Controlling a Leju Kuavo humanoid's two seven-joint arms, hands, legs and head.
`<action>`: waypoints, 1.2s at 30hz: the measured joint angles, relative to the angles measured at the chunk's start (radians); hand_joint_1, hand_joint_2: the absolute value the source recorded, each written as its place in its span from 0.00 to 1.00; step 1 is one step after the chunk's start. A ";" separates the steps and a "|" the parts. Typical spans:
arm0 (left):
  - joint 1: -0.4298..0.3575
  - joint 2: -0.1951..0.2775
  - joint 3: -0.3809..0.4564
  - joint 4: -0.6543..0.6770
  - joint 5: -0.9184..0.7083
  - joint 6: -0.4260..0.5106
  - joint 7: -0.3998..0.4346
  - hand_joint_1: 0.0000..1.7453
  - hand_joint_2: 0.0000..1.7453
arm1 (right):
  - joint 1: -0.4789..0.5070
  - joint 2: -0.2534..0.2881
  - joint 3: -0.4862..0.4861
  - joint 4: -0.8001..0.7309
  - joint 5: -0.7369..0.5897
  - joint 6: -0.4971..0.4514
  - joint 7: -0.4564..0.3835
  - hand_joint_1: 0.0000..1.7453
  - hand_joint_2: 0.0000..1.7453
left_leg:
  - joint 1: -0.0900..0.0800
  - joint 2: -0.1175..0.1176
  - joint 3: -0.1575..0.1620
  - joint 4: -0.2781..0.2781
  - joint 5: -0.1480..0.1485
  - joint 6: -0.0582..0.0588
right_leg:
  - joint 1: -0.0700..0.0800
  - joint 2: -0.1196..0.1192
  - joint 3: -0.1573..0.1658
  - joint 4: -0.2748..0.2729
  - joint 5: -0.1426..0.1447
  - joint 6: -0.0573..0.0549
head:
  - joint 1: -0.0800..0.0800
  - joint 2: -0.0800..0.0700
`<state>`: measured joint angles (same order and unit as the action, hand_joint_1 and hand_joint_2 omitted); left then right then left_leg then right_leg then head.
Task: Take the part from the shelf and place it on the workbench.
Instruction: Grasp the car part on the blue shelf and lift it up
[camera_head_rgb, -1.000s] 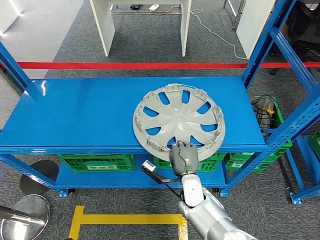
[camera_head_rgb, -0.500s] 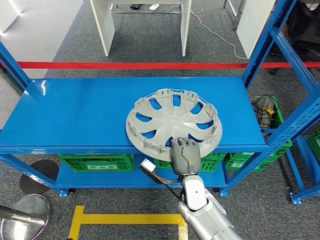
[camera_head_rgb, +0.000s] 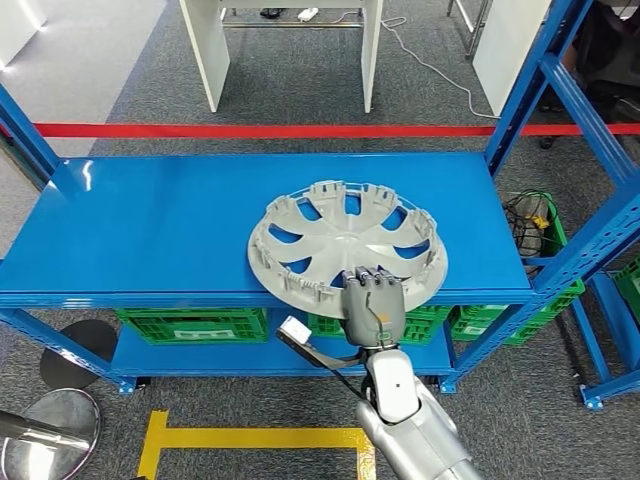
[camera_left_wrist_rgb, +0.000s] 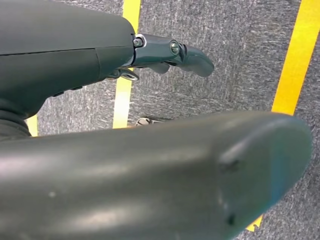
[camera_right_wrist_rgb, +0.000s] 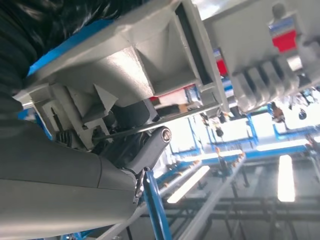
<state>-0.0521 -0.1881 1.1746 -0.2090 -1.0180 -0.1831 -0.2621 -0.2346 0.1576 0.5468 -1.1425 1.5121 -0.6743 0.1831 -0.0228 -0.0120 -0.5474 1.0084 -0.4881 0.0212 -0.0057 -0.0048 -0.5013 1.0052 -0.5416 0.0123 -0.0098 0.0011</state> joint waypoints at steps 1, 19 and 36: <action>0.000 0.000 -0.001 0.000 -0.001 0.001 -0.002 0.00 0.00 | 0.003 0.000 -0.002 -0.017 0.000 0.000 -0.013 1.00 1.00 | 0.000 0.000 0.000 0.000 0.000 0.000 | 0.000 0.000 0.000 0.000 0.000 0.000 | 0.000 0.000; 0.000 0.000 -0.005 0.008 -0.009 0.017 -0.026 0.00 0.00 | 0.069 0.059 -0.074 -0.277 -0.048 0.000 -0.312 1.00 1.00 | 0.000 0.000 -0.001 0.000 0.000 0.000 | 0.000 0.000 -0.001 0.000 0.000 0.000 | 0.000 0.000; 0.003 -0.016 -0.037 0.014 -0.050 0.053 -0.108 0.00 0.00 | 0.131 0.120 -0.238 -0.341 -0.113 0.000 -0.648 1.00 1.00 | -0.006 -0.001 -0.004 0.006 -0.001 0.009 | -0.005 -0.001 -0.001 -0.004 0.005 0.010 | 0.000 0.000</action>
<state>-0.0491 -0.2039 1.1377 -0.1952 -1.0675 -0.1301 -0.3702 -0.1033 0.2778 0.3087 -1.4836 1.3992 -0.6741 -0.4652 -0.0287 -0.0125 -0.5516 1.0149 -0.4890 0.0305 -0.0104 -0.0058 -0.5019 1.0014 -0.5365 0.0223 -0.0102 0.0011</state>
